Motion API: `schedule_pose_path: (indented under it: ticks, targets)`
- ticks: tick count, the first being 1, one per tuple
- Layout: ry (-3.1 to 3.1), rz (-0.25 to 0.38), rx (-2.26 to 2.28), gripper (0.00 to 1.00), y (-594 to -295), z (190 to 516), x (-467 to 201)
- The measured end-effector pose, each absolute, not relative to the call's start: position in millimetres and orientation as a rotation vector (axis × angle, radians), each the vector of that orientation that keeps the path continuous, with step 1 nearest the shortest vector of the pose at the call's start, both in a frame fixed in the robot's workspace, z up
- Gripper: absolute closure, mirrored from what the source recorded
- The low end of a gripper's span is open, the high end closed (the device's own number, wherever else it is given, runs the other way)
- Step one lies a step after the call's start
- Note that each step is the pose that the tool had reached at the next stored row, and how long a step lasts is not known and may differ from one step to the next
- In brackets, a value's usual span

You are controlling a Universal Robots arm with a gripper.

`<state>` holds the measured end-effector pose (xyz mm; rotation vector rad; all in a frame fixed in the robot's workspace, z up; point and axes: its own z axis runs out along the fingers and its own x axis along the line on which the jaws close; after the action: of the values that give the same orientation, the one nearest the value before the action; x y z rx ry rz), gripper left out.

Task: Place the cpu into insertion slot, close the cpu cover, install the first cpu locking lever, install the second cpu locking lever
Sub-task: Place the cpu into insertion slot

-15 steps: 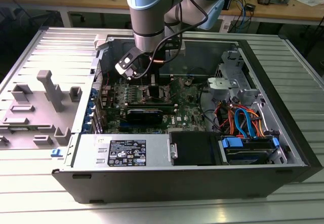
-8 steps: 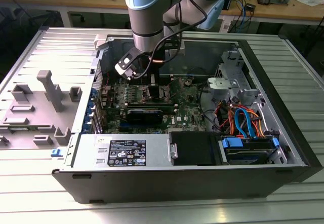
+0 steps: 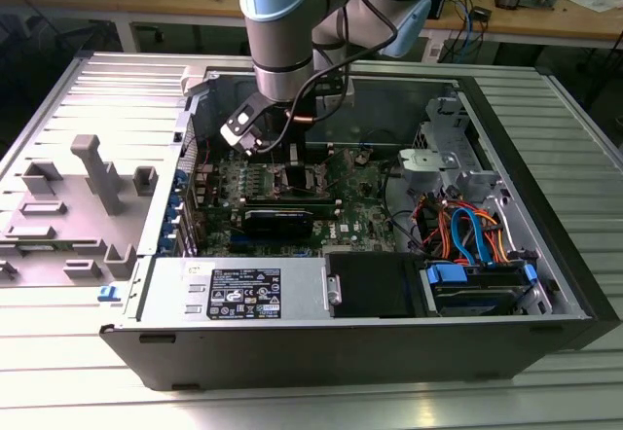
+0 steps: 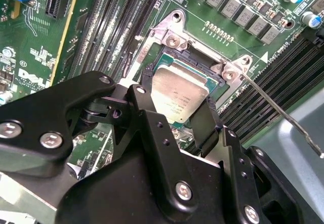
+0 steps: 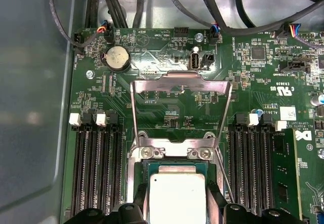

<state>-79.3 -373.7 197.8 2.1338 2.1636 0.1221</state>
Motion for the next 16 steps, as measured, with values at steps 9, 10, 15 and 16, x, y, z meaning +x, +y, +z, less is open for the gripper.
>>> schedule_pose_path:
  ticks: [9, 10, 15, 16]
  targets:
    - [2.164, 0.124, 2.134, 0.45, -373.6, 197.1, -80.1]
    - [2.164, 0.124, 2.134, 0.45, -373.6, 197.1, -80.2]
    - [2.163, 0.124, 2.136, 0.45, -373.5, 196.1, -80.2]
    - [2.162, 0.124, 2.136, 0.45, -373.5, 195.9, -80.2]
